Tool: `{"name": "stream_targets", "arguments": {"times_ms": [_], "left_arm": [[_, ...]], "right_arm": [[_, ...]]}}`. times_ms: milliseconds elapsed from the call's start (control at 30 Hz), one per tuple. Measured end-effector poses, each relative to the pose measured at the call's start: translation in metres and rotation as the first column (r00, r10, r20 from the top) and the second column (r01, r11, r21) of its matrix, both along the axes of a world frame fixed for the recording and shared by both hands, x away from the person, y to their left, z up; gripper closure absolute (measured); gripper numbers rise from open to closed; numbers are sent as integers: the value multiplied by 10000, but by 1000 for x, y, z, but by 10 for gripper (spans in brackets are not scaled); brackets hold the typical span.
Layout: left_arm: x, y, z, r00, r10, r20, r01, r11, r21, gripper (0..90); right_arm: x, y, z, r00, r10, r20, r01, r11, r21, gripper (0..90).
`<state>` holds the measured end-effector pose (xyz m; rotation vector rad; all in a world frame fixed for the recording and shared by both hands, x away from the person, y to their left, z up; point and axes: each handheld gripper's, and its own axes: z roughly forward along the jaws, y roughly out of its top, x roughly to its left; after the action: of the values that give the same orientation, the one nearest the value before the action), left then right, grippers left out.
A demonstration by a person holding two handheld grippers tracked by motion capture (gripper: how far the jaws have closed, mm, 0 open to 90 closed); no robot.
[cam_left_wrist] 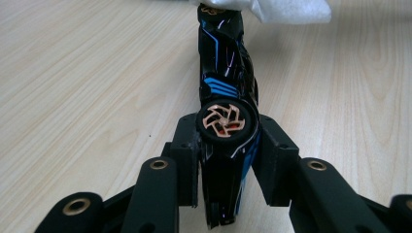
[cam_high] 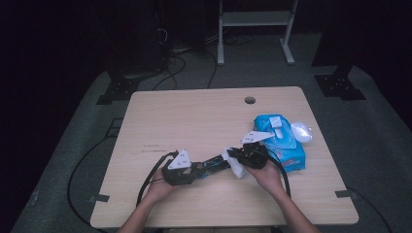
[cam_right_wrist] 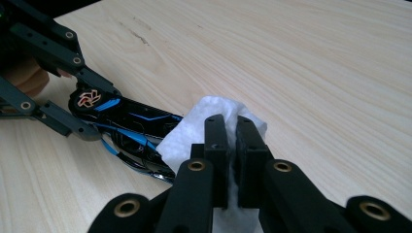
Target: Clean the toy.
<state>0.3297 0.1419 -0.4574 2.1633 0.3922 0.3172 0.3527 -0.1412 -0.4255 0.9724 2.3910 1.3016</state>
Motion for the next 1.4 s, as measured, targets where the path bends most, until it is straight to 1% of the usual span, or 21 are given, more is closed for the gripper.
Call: {"name": "stream_targets", "arguments": {"times_ms": [100, 167, 267, 433, 467, 500, 533, 600, 667, 733, 767, 800, 833, 867, 1000, 1033, 1167, 1200, 1300, 1367, 1400], "left_arm": [[0, 0, 0, 10000, -24, 23, 24, 10000, 12, 658], [1, -1, 0, 10000, 1, 68, -2, 10000, 30, 659], [3, 1, 0, 9998, 213, 56, -213, 9998, -11, 660], [8, 5, 0, 9983, 515, -269, -519, 9985, -146, 650], [8, 6, 0, 9980, 517, -367, -525, 9984, -211, 647], [9, 7, 1, 9975, 488, -511, -508, 9980, -386, 640], [9, 8, 1, 9965, 512, -661, -553, 9965, -620, 618], [11, 12, 5, 9954, 497, -818, -580, 9930, -1032, 583], [12, 18, 9, 9935, 567, -983, -715, 9856, -1534, 564], [15, 21, 12, 9914, 631, -1149, -813, 9835, -1616, 549], [16, 23, 13, 9896, 674, -1273, -882, 9822, -1661, 545], [17, 24, 14, 9881, 705, -1365, -942, 9799, -1758, 542], [18, 25, 15, 9857, 705, -1528, -1002, 9754, -1963, 542], [20, 26, 15, 9833, 700, -1681, -1058, 9709, -2149, 542], [24, 25, 14, 9752, 806, -2060, -1284, 9646, -2304, 538], [24, 25, 14, 9741, 812, -2112, -1301, 9646, -2294, 534], [26, 25, 13, 9702, 793, -2290, -1341, 9627, -2348, 513], [26, 25, 13, 9698, 798, -2304, -1351, 9624, -2357, 513], [27, 25, 12, 9661, 889, -2424, -1479, 9601, -2375, 513], [28, 26, 11, 9647, 930, -2464, -1525, 9600, -2349, 513], [28, 27, 11, 9631, 890, -2541, -1516, 9593, -2384, 510]], "right_arm": [[2, -3, 0, 9999, 4, -135, -3, 10000, 80, 853], [2, -3, 2, 10000, 18, -57, -18, 10000, 50, 853], [2, -1, 4, 10000, 39, 3, -39, 9998, 194, 852], [5, 2, 1, 10000, 45, -2, -45, 9996, 290, 852], [5, 2, 0, 10000, 54, -4, -54, 9995, 300, 852], [5, 2, 0, 10000, 77, -15, -77, 9996, 290, 852], [5, 3, 0, 10000, 95, 9, -95, 9996, 264, 852], [3, 3, 1, 9999, 123, 22, -123, 9998, 180, 852], [3, 3, 1, 9999, 125, 61, -126, 9999, 114, 851], [2, 2, 3, 9997, -18, 241, 19, 10000, -44, 850], [1, 2, 5, 9990, -78, 436, 82, 9999, -89, 850], [1, 1, 6, 9986, -82, 526, 84, 10000, -27, 850], [1, 0, 7, 9984, -99, 554, 95, 9999, 66, 850], [1, 0, 8, 9990, -79, 429, 69, 9997, 230, 851], [6, 2, 8, 9995, 314, 33, -315, 9975, 637, 850], [6, 2, 8, 9993, 370, 6, -369, 9972, 650, 850], [7, 6, 4, 9984, 548, -123, -543, 9977, 399, 850], [6, 6, 3, 9983, 550, -200, -540, 9976, 441, 850], [7, 6, 3, 9981, 566, -230, -554, 9974, 468, 850], [7, 5, 2, 9976, 626, -287, -611, 9968, 512, 851], [7, 5, 2, 9976, 634, -288, -619, 9968, 502, 850]]}}
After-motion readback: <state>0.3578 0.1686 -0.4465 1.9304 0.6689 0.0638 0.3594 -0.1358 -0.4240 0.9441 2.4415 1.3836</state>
